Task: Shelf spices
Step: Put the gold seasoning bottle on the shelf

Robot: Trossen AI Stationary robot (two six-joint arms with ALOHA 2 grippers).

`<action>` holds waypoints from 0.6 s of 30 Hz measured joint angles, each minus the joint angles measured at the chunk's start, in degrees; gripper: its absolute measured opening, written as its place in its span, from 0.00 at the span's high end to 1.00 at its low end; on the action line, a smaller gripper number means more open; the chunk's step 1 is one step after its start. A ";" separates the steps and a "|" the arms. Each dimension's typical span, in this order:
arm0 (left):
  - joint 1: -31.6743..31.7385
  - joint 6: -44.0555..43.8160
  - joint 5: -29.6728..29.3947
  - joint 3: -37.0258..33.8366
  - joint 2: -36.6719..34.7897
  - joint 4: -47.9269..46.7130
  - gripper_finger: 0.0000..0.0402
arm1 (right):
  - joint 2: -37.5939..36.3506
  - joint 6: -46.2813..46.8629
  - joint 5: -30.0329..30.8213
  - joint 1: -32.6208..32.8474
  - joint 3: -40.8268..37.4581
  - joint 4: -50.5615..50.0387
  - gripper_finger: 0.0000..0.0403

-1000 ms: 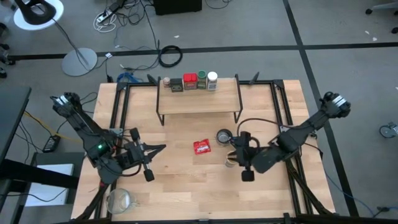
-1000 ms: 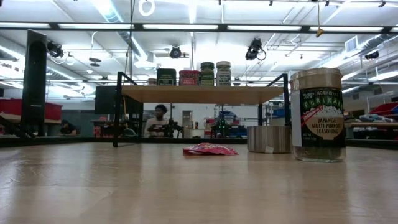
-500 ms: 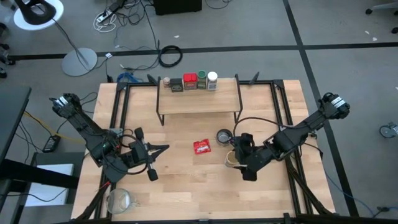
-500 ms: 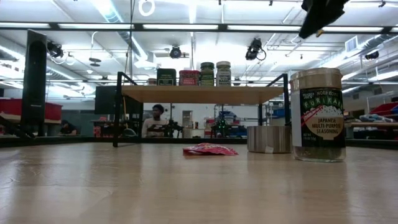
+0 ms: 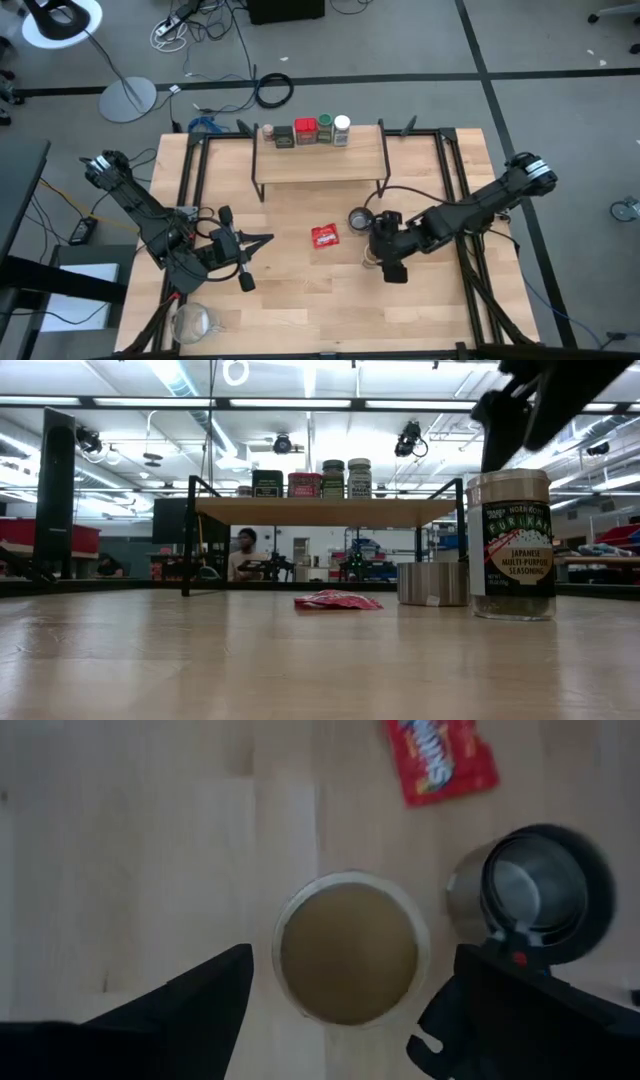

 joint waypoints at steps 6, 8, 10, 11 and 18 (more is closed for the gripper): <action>0.02 0.01 0.28 0.00 0.00 0.02 0.99 | 3.56 -1.26 -1.87 -0.99 0.00 -0.13 0.15; 0.02 0.01 0.29 0.00 0.00 0.00 0.99 | 4.68 -1.75 -2.18 -1.41 -0.01 -0.33 0.15; 0.02 0.01 0.30 0.00 0.00 0.00 0.99 | 5.79 -2.39 -3.16 -1.95 0.00 -0.27 0.15; 0.02 0.01 0.31 0.00 0.00 0.01 0.99 | 6.27 -2.82 -3.55 -2.21 0.00 -0.19 0.16; 0.02 0.01 0.31 0.00 0.00 0.15 0.99 | 7.14 -4.94 -5.25 -3.05 -0.02 2.47 0.23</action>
